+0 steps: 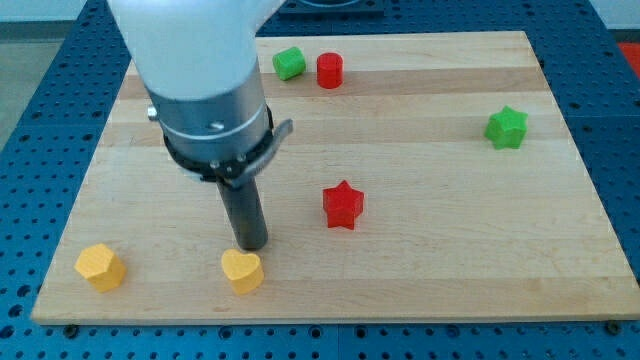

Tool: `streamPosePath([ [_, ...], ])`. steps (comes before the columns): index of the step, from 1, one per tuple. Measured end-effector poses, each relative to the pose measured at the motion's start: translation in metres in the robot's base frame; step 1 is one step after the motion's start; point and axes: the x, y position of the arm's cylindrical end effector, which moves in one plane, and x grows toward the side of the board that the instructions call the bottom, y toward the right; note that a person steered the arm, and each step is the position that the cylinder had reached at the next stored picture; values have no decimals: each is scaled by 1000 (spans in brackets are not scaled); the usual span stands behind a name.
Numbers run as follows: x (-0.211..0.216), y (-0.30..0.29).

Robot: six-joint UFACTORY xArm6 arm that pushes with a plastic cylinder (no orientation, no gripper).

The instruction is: Move the yellow heart to the red star

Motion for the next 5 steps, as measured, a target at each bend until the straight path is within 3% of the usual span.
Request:
streamPosePath([
  [1, 3, -28],
  [2, 55, -35],
  [3, 75, -35],
  [5, 65, -23],
])
